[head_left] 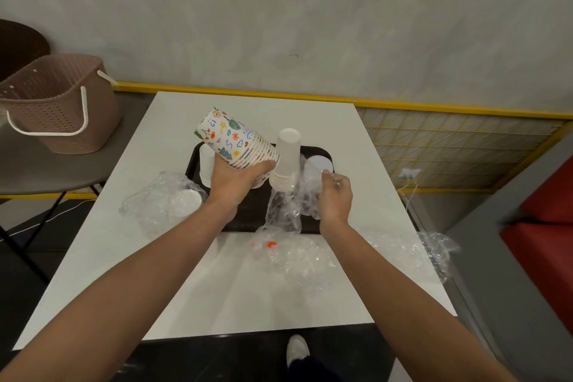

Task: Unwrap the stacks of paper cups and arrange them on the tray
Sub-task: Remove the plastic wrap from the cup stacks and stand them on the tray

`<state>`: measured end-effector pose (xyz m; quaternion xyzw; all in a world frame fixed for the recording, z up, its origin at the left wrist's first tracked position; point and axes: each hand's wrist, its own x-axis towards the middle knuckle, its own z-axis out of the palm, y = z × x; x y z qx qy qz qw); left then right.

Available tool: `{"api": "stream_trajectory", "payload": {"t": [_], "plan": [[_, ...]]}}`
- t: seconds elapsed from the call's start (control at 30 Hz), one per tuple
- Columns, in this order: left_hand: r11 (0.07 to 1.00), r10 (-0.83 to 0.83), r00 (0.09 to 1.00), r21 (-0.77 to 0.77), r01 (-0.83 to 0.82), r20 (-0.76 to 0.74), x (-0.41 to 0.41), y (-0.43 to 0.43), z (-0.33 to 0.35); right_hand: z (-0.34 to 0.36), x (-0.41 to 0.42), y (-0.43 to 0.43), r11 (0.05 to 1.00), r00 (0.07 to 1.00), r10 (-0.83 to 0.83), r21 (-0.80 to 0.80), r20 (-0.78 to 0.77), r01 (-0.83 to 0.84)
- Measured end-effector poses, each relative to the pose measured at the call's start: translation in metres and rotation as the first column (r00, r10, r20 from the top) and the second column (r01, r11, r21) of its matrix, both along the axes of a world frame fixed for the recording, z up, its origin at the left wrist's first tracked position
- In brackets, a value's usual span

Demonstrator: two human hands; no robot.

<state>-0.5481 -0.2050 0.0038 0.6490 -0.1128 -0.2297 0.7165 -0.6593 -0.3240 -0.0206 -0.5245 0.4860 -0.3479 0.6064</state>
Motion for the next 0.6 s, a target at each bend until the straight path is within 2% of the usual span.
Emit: {"api": "stream_trajectory", "payload": {"t": [0.13,0.3,0.37,0.43,0.53,0.6], "plan": [[0.999,0.028,0.999,0.037,-0.029,0.046,0.002,0.002,-0.001,-0.011,-0.012,0.009,0.950,0.973,0.213,-0.213,-0.091,-0.228],[0.990,0.004,0.988,0.138,-0.026,0.155,-0.006,0.000,-0.004,-0.031,-0.016,0.024,0.839,0.891,0.352,-0.325,-0.287,-0.436],[0.987,-0.019,0.982,0.163,-0.012,0.188,-0.011,0.000,-0.006,-0.039,-0.017,0.030,0.745,0.820,0.422,-0.367,-0.386,-0.557],[0.983,-0.040,0.977,0.181,0.002,0.210,-0.015,0.000,-0.009,-0.049,-0.021,0.033,0.608,0.720,0.447,-0.411,-0.531,-0.680],[0.981,-0.054,0.971,0.192,0.009,0.233,-0.017,0.000,-0.013,-0.067,-0.027,0.032,0.409,0.581,0.387,-0.432,-0.716,-0.804],[0.981,-0.066,0.967,0.193,0.018,0.244,-0.018,0.000,-0.013,-0.074,-0.027,0.031,0.317,0.470,0.315,-0.375,-0.824,-0.871]]}}
